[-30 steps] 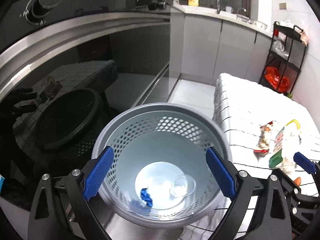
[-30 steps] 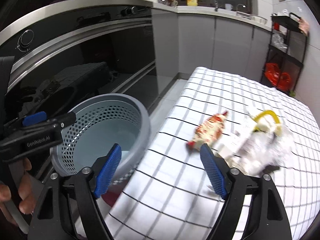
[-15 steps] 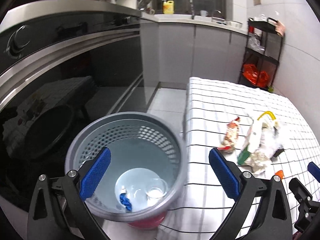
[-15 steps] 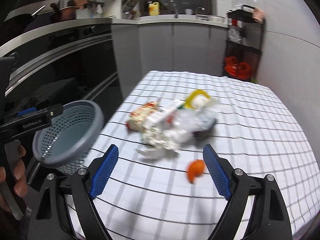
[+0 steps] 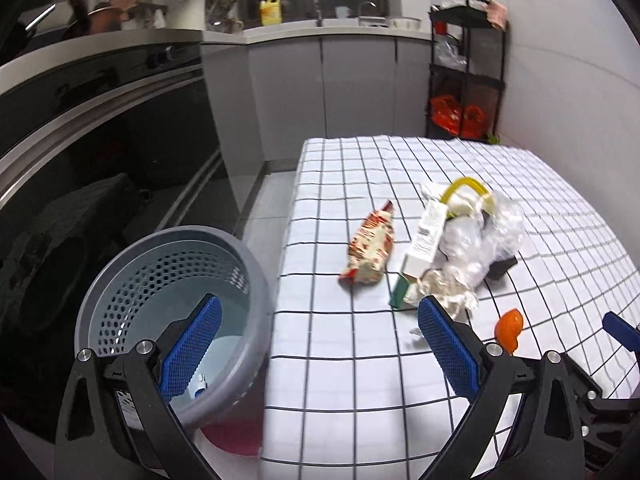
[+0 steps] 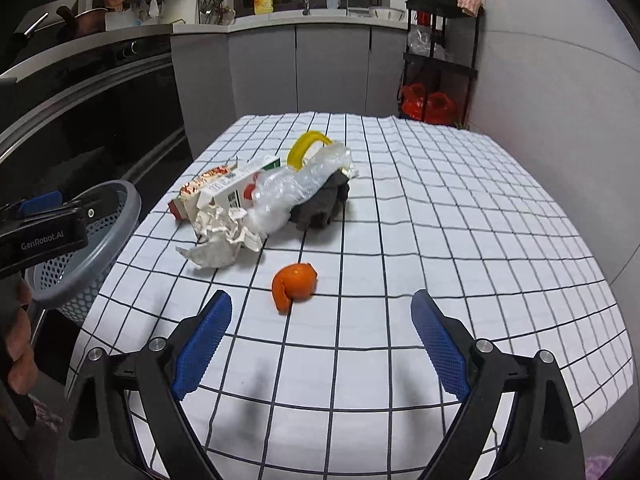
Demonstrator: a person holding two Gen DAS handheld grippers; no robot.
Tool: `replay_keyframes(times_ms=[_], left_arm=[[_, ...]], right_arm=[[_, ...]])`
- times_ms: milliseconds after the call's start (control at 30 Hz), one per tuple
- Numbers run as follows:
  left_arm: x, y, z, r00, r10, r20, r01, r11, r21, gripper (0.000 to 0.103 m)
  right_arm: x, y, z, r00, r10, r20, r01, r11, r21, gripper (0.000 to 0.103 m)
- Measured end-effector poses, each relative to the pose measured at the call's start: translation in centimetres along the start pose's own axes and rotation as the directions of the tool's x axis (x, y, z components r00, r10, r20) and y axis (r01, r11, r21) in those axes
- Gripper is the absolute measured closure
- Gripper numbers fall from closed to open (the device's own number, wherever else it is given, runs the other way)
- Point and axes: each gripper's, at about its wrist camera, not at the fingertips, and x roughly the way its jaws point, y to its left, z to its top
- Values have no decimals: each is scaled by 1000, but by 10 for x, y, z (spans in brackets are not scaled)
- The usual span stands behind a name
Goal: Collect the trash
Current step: 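Move both grippers back over the table toward the orange peel and paper, then grasp the orange peel with the right gripper while the left grasps crumpled paper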
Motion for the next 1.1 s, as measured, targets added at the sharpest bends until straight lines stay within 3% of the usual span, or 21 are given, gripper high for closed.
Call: replay_keyframes(times_ms=[233, 433, 867, 933, 1000, 1067, 1100], left_arm=[[18, -15, -5, 999, 8, -41, -7, 999, 38, 7], [30, -10, -7, 997, 4, -82, -3, 1000, 14, 7], [42, -16, -8, 993, -22, -119, 23, 1000, 6, 7], [42, -18, -8, 993, -25, -118, 27, 1000, 8, 7], [42, -19, -8, 993, -31, -117, 33, 999, 9, 7], [43, -21, -7, 992, -37, -117, 38, 999, 10, 7], [43, -23, -8, 992, -39, -118, 41, 999, 11, 7]], right_arm=[[34, -3, 6, 998, 19, -67, -16, 999, 43, 16], [59, 6, 13, 992, -23, -127, 23, 1000, 4, 16], [77, 16, 19, 987, -48, -151, 46, 999, -19, 18], [78, 17, 20, 987, -46, -151, 43, 999, -21, 29], [83, 16, 19, 984, -31, -176, 29, 999, -15, 51], [82, 13, 19, 984, -12, -176, 13, 1000, 3, 57], [81, 11, 19, 985, -5, -175, 6, 1000, 8, 67]])
